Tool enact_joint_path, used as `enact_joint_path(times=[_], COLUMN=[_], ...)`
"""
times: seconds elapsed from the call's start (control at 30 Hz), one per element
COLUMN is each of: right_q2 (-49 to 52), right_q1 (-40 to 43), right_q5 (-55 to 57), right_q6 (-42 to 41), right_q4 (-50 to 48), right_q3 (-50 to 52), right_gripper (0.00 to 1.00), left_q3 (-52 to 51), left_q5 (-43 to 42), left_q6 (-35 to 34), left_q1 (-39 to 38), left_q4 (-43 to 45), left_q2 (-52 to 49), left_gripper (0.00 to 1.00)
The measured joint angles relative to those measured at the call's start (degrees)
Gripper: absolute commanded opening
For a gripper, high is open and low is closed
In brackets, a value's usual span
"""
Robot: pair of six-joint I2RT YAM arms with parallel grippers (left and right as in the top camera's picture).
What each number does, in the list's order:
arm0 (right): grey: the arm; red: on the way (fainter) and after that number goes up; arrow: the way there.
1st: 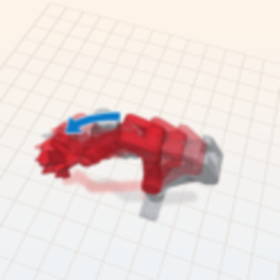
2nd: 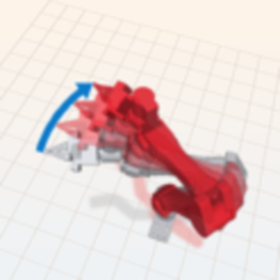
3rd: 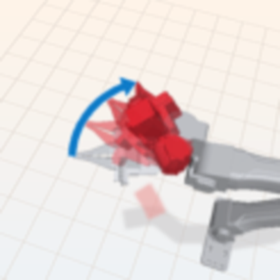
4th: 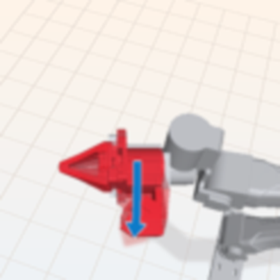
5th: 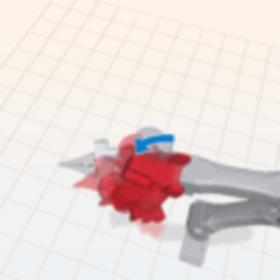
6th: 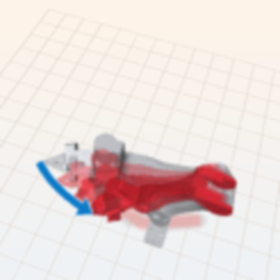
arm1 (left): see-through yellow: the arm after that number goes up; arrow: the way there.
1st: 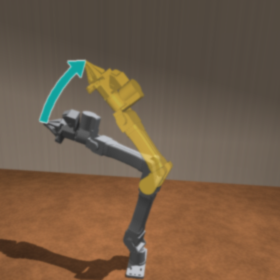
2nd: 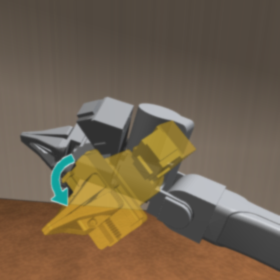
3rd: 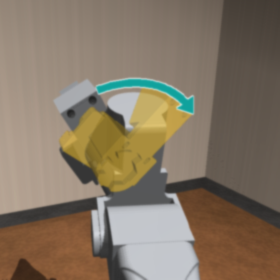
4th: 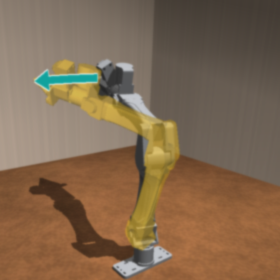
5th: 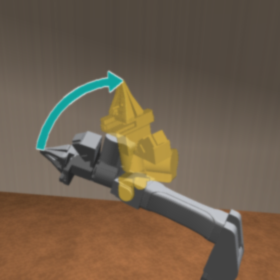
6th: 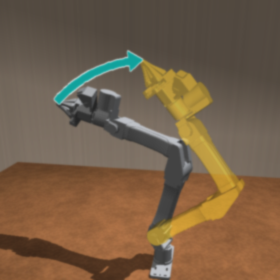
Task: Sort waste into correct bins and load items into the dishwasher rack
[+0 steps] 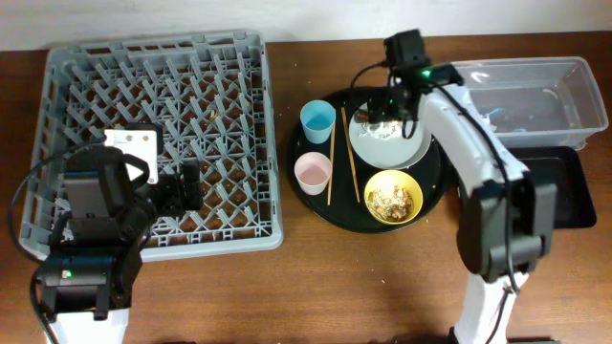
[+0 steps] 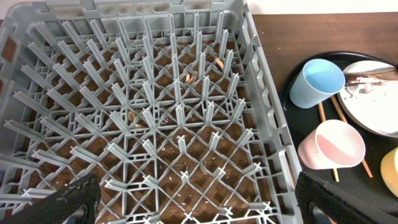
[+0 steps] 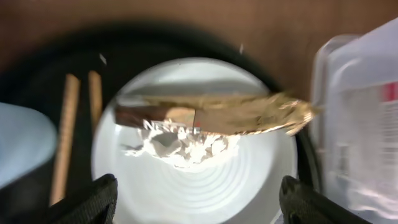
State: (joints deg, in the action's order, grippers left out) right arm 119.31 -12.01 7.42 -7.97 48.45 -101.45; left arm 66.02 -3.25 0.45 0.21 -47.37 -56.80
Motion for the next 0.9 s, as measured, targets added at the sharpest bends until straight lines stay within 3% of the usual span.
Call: enact_joint_path(times=[0.17,0.23,0.3,0.33,0.37,0.4,0.43,0.57,0.73,0.9], right_q2=[6.29,8.11,11.06,11.26,11.39,11.52,11.65,11.8,10.34,-4.48], right_q1=[0.0,0.0,0.0,0.0,0.0,0.0,-0.07,-0.09,-0.09,0.24], right_q5=[-0.46,-0.68,-0.98,-1.31,-1.44,-1.84,-2.1,-2.14,-5.86,-7.28], right_q6=[0.46,0.52,0.72,0.7,0.7,0.83,0.9,0.87,0.87,0.85], right_q4=[-0.22,-1.07,-2.4,-3.23,-3.45,-3.69,-3.67,-0.52,12.59,17.4], right_q3=[0.04,0.02,0.02,-0.13,-0.2,-0.35,-0.39,-0.92,-1.73,-3.98], right_gripper=[0.82,0.74,0.72,0.63,0.34,0.11,0.04,0.04,0.04,0.04], left_q3=[0.0,0.0,0.0,0.0,0.0,0.0,0.0,0.0,0.0,0.0], left_q5=[0.0,0.0,0.02,0.0,0.0,0.0,0.0,0.0,0.0,0.02], left_q6=[0.0,0.0,0.0,0.0,0.0,0.0,0.0,0.0,0.0,0.0], left_q1=[0.0,0.0,0.0,0.0,0.0,0.0,0.0,0.0,0.0,0.0], left_q4=[0.0,0.0,0.0,0.0,-0.02,0.07,0.0,0.0,0.0,0.02], left_q2=[0.0,0.0,0.0,0.0,0.0,0.0,0.0,0.0,0.0,0.0], left_gripper=[1.0,1.0,1.0,1.0,1.0,1.0,1.0,1.0,1.0,1.0])
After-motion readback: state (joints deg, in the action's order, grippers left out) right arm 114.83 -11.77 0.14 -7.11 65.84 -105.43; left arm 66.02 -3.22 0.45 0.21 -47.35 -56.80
